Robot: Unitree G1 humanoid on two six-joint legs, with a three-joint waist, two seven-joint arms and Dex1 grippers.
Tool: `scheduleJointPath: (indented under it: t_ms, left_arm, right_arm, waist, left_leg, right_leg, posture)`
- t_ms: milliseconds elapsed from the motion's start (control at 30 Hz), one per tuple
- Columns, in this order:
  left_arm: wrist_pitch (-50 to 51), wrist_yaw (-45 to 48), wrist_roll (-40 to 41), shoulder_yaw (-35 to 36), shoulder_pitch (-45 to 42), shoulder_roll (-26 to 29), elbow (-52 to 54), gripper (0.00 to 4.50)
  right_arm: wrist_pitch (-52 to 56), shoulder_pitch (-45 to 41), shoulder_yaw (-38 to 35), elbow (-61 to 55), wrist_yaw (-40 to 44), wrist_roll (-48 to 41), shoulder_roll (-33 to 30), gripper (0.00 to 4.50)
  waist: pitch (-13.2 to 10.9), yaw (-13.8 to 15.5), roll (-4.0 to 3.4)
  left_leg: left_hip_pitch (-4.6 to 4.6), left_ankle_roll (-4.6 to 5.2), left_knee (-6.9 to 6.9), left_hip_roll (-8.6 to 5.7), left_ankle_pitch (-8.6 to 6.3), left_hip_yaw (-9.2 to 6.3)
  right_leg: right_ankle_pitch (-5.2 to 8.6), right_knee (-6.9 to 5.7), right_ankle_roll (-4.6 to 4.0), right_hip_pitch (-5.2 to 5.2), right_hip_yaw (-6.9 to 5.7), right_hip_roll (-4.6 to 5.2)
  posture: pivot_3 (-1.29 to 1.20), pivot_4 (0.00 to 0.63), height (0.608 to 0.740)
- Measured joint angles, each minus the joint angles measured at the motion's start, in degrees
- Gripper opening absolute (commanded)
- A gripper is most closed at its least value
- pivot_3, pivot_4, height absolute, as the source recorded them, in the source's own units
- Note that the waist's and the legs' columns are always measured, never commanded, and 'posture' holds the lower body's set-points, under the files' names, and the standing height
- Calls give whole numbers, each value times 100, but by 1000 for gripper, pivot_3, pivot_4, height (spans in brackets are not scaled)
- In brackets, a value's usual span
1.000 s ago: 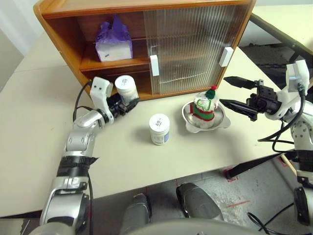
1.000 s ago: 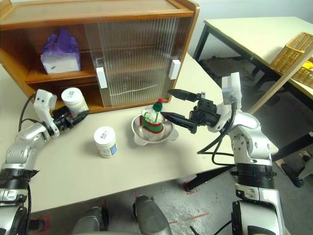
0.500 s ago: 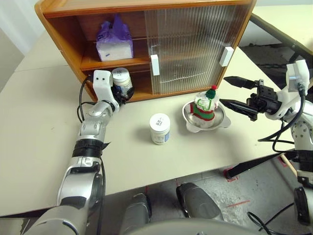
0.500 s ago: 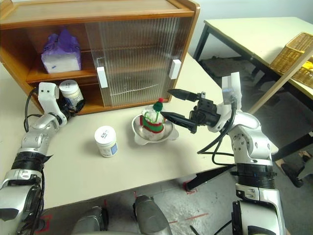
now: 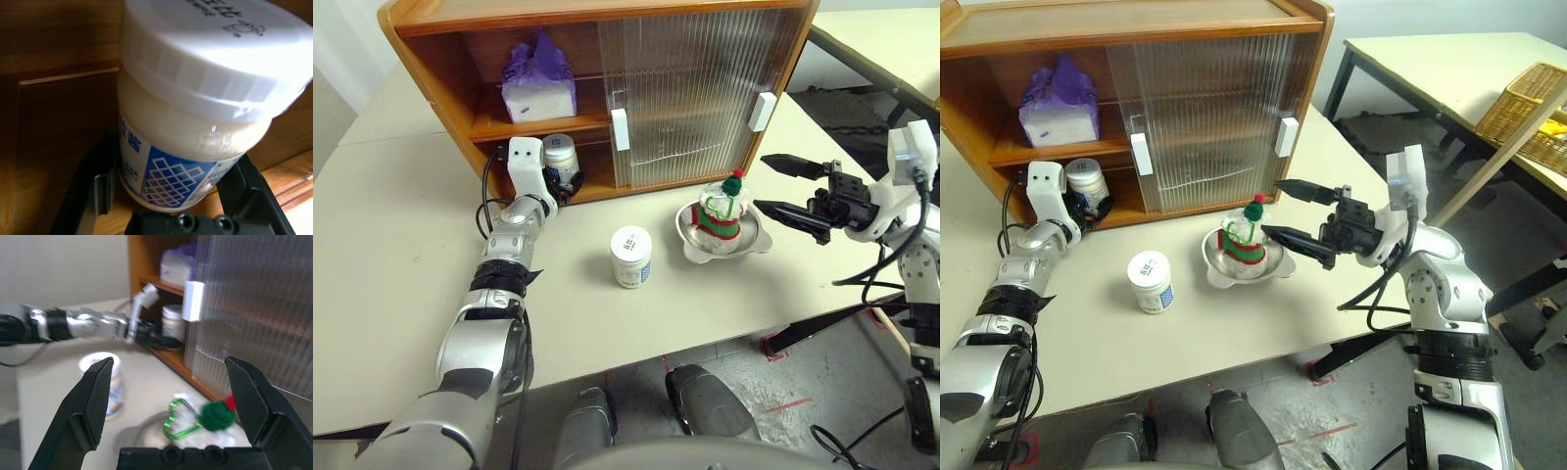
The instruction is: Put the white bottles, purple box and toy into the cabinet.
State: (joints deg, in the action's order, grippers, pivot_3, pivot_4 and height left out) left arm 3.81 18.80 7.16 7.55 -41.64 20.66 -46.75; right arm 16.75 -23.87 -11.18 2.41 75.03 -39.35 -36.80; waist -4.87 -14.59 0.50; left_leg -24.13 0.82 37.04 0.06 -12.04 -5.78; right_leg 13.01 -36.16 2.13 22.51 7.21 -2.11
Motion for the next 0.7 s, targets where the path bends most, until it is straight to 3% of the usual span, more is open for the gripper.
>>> scheduleJointPath:
  t_ms: [433, 567, 700]
  left_arm:
    - [-322, -158, -42, 11, -253, -16, -594, 3090]
    - [-374, -220, -59, 10, -280, -24, -686, 4434]
    - [-398, -212, -42, 20, -277, -44, -689, 4476]
  right_arm:
    - [183, 40, 7, -165, 226, -219, -121, 4500]
    - [183, 43, 18, -165, 208, -209, -121, 4500]
    - [184, 51, 19, -165, 189, -202, -131, 4500]
  waist:
    - [-4, -56, 5]
    - [-5, -56, 6]
    - [-6, -58, 6]
  left_leg:
    - [-1, 9, 17, -53, 13, -16]
    - [-3, 9, 16, -55, 14, -16]
    - [-8, 9, 16, -58, 13, -15]
  right_leg:
    - [-6, -1, 6, -12, 8, 2]
    - [-6, -1, 6, -11, 7, 3]
    - [-4, 0, 8, -9, 7, 3]
  posture:
    - [-343, 112, 740]
    - [-343, 114, 740]
    - [-340, 114, 740]
